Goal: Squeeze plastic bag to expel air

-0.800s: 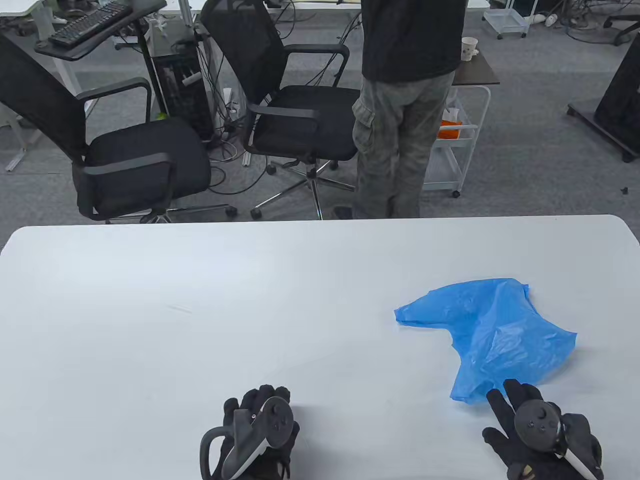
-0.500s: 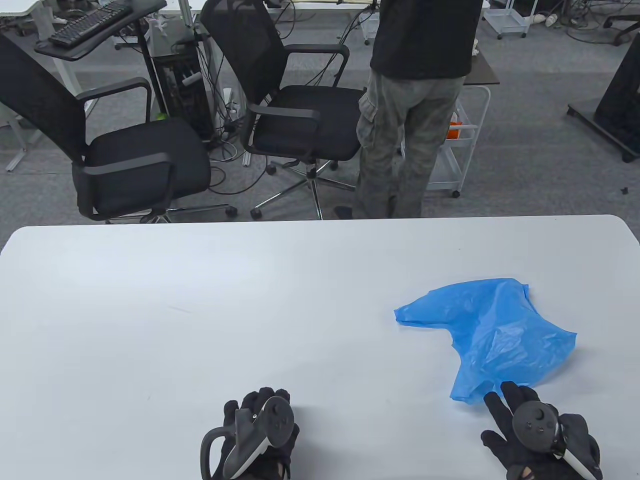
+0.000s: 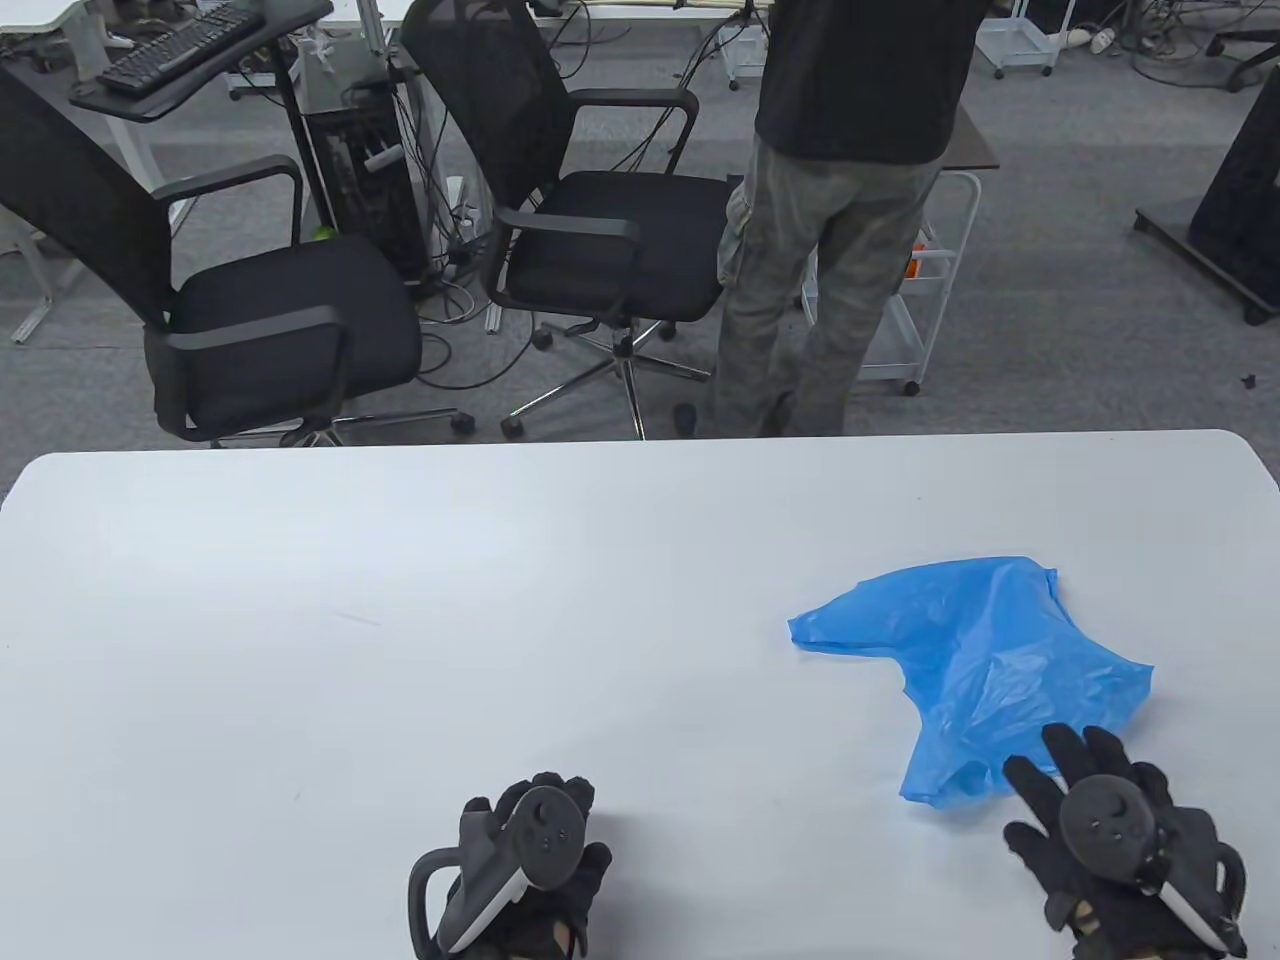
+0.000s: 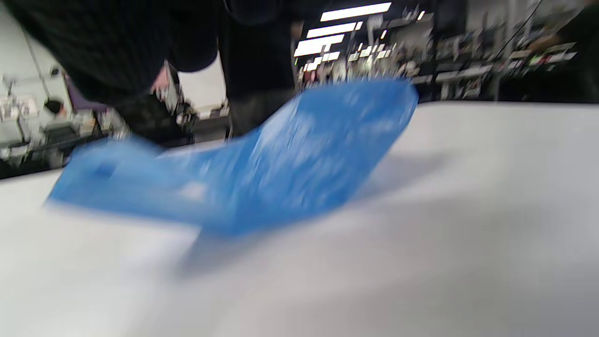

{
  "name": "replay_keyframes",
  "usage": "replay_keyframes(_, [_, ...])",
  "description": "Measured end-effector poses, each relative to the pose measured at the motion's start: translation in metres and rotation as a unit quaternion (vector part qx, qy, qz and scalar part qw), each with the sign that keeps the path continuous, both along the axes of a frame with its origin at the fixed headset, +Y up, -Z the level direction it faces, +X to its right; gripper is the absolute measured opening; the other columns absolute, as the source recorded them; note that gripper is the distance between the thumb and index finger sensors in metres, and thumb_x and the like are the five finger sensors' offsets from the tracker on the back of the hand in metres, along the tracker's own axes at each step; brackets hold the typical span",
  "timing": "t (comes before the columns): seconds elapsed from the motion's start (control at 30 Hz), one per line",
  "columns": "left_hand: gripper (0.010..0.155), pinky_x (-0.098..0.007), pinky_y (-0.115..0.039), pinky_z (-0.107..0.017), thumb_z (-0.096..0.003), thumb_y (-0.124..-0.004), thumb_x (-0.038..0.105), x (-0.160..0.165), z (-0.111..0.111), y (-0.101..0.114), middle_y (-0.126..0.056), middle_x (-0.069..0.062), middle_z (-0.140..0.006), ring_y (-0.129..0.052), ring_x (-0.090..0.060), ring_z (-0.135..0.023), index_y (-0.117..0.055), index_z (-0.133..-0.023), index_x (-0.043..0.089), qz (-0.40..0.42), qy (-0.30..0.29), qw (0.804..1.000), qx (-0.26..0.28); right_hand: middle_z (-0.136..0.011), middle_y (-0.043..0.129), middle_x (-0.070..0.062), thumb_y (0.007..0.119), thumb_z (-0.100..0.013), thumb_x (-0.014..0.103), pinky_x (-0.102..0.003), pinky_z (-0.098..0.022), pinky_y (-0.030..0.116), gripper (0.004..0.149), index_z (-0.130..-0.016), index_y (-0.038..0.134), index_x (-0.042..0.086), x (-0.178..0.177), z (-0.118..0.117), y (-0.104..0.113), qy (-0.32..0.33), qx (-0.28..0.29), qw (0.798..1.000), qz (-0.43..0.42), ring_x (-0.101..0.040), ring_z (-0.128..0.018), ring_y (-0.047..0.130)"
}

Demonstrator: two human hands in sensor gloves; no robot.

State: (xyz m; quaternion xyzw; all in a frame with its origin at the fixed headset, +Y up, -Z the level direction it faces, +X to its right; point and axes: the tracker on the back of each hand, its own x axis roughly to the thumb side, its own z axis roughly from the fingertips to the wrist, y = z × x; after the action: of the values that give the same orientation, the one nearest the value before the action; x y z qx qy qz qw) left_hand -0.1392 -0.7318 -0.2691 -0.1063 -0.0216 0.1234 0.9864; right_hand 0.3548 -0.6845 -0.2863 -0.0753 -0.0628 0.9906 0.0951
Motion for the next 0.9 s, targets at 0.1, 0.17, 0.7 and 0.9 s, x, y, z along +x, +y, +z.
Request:
replay_keyframes(0.1, [0.066, -0.061, -0.036, -0.077, -0.0389, -0.070, 0.051, -0.001, -0.001, -0.001, -0.049, 0.003, -0.108, -0.053, -0.030, -0.106, -0.053, -0.100, 0.033, 0.015, -0.003, 1.000, -0.006, -0.113, 0.042, 0.010, 0.082, -0.039, 0.048, -0.053, -0.081, 0.030, 0.056, -0.092, 0.063, 0.048, 0.032, -0.034, 0.017, -0.061, -0.001, 0.996, 0.066, -0.024, -0.111, 0.035])
replay_keyframes(0.17, [0.066, -0.062, -0.036, -0.077, -0.0389, -0.070, 0.051, -0.001, -0.002, -0.001, -0.049, 0.002, -0.108, -0.053, -0.031, -0.106, -0.053, -0.100, 0.033, 0.024, -0.004, 1.000, -0.012, -0.113, 0.039, 0.011, 0.083, -0.038, 0.048, -0.053, -0.082, 0.029, 0.063, -0.095, 0.056, 0.050, 0.051, -0.060, 0.015, -0.091, -0.036, 0.991, 0.089, -0.024, -0.111, 0.032])
replay_keyframes(0.7, [0.066, -0.061, -0.036, -0.077, -0.0389, -0.070, 0.051, -0.001, -0.010, -0.002, -0.050, 0.002, -0.108, -0.054, -0.031, -0.105, -0.054, -0.100, 0.032, 0.034, -0.005, 0.999, -0.037, -0.112, 0.043, 0.013, 0.083, -0.038, 0.041, -0.050, -0.082, 0.033, 0.038, -0.075, 0.082, 0.039, 0.067, -0.125, -0.041, -0.170, -0.085, 0.975, 0.117, -0.020, -0.110, 0.039])
replay_keyframes(0.9, [0.066, -0.062, -0.037, -0.077, -0.0390, -0.070, 0.051, -0.001, -0.008, -0.002, -0.050, 0.002, -0.108, -0.054, -0.031, -0.105, -0.054, -0.100, 0.032, 0.037, -0.004, 0.999, -0.036, -0.110, 0.049, 0.010, 0.083, -0.037, 0.043, -0.051, -0.080, 0.036, 0.036, -0.072, 0.084, 0.035, 0.052, -0.121, -0.011, -0.145, -0.063, 0.986, 0.056, -0.023, -0.108, 0.043])
